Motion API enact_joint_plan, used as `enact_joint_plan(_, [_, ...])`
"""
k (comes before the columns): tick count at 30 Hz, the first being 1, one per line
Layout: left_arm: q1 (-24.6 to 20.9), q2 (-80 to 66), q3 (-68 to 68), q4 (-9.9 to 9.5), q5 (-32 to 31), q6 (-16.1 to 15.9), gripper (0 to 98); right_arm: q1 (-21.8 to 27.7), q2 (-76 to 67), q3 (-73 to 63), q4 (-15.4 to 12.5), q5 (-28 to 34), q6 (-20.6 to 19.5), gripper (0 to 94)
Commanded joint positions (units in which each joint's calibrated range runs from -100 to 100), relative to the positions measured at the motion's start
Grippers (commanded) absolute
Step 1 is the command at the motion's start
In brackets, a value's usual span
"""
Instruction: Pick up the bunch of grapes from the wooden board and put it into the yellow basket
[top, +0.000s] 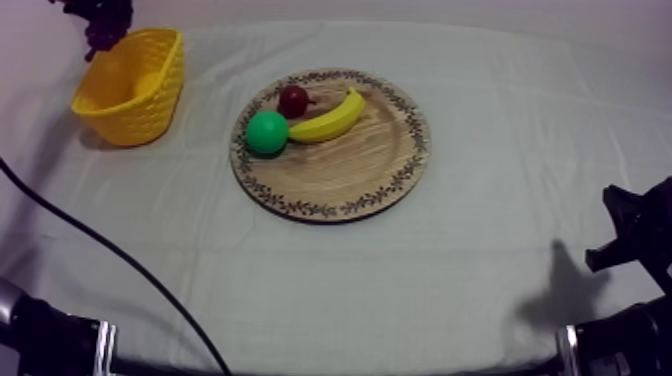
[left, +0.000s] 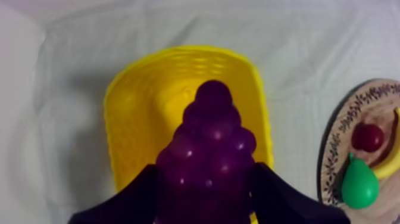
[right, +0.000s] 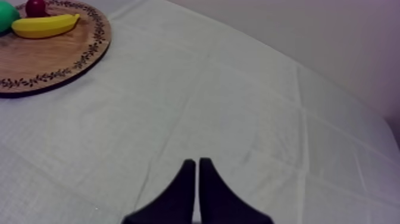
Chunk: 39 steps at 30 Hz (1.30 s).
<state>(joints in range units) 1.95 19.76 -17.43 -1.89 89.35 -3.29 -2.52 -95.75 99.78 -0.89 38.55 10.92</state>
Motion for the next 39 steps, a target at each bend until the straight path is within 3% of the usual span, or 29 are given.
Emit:
enact_joint_plan(1, [-0.7,0.5,-0.3,0.1,0.3,0.8,43.9,0.0,0.0,0.0,0.0,0.0,0.0,0.3])
enact_joint_plan(14, [-2.0,7.3,-1.9,1.09,1.6,2.4,42.2,0.0,0.0,0.0,0.0,0.0,0.0,0.3])
enact_joint_plan(23, [-2.4,13.8,-1.9,1.06,0.0,2.1,30.8,0.0,0.0,0.0,0.0,0.0,0.0,0.3])
enact_joint_plan(26, [-2.1,15.0,-1.2,1.37,-0.3,2.9,36.6,0.0,0.0,0.0,0.0,0.0,0.0,0.3])
enact_joint_plan(34, [-2.0,15.9,0.3,2.21,-0.5,5.7,65.9,0.0,0.0,0.0,0.0,0.0,0.0,0.3])
enact_joint_plan(39, [-2.6,14.7,1.7,2.29,-0.5,6.8,77.4,0.0,0.0,0.0,0.0,0.0,0.0,0.3])
